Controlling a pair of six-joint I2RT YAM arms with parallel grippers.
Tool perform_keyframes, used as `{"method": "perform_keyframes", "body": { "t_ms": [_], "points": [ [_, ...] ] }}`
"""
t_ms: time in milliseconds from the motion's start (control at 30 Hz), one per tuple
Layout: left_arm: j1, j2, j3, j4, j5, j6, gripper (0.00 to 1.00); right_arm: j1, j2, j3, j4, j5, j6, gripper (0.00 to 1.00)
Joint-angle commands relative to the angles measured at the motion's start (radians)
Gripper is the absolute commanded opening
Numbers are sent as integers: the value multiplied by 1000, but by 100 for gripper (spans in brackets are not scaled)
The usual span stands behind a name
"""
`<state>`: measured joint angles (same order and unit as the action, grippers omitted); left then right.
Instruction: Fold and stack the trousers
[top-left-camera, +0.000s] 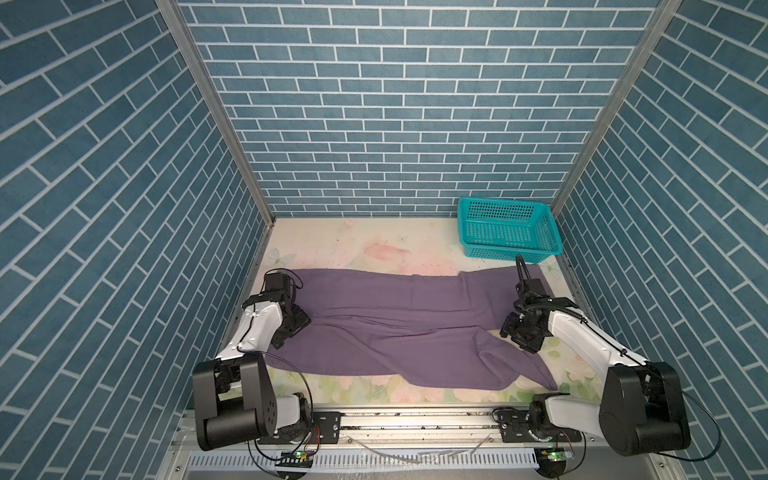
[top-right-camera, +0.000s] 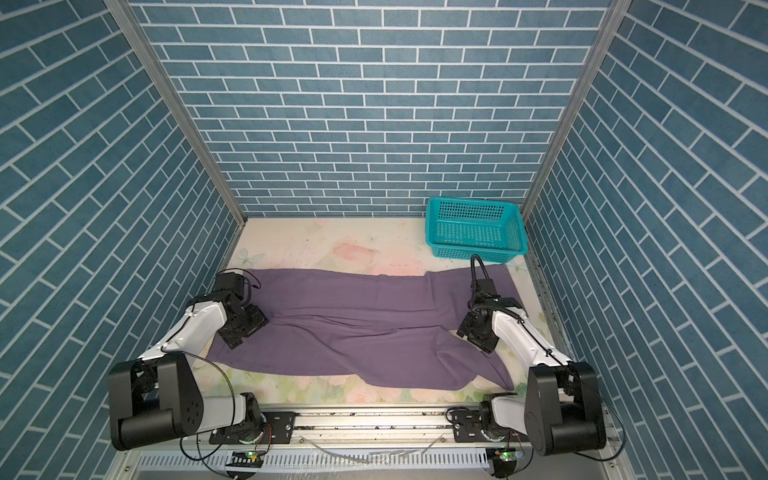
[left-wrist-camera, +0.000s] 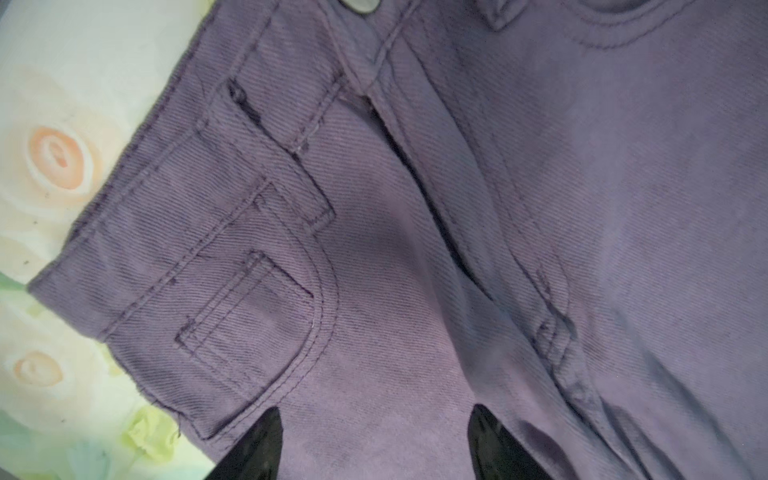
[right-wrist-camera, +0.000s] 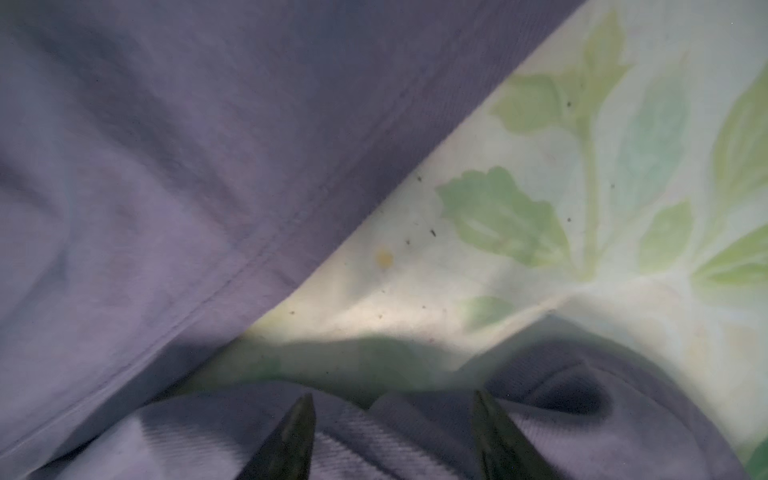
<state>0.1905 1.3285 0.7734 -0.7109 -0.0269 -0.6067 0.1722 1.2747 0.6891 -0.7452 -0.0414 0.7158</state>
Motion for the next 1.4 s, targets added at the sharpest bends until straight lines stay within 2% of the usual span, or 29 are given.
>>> {"method": "perform_keyframes", "body": {
  "t_ms": [0,100,167,200,233,300,467,600,667,700,767,833,933,1067,1167,1267,1300,1367],
  "points": [
    [4,25,-2,33,-33,-22,71,41,31,-36,12,6,41,59],
    [6,56,7,38,-33,-25,70,97,64,-30,21,6,51,59],
    [5,66,7,47,-33,-26,70,126,84,-29,38,8,58,53],
    [5,70,6,52,-34,-27,69,129,92,-34,55,2,62,43],
    [6,75,7,55,-38,-30,68,130,103,-38,75,-4,68,24],
    [6,85,6,60,-39,-32,67,129,129,-30,100,-5,73,0],
    [6,88,11,51,-64,-35,61,85,201,121,14,113,-29,0],
    [16,42,-23,64,-101,-46,51,-70,218,234,-3,131,-121,0],
    [25,25,-35,68,-110,-51,45,-113,244,303,-2,172,-164,0],
    [31,23,-37,70,-112,-51,44,-121,265,344,-4,190,-185,9],
    [36,29,-30,64,-110,-50,43,-125,307,419,-34,212,-203,39],
    [36,39,-15,55,-101,-45,46,-125,321,466,-62,215,-205,52],
    [36,33,-15,50,-94,-43,55,-125,272,447,-72,225,-198,66],
    [36,13,-19,50,-95,-43,55,-125,162,344,-119,225,-189,68],
    [35,2,-14,47,-86,-43,56,-125,50,252,-191,208,-176,62],
    [36,-17,-23,60,-80,-48,55,-127,-92,119,-201,114,-83,56],
    [36,-25,-31,70,-74,-50,55,-128,-133,68,-188,90,-39,56],
    [35,-34,-42,86,-54,-52,55,-130,-179,-22,-149,78,25,64]
  ]
}}
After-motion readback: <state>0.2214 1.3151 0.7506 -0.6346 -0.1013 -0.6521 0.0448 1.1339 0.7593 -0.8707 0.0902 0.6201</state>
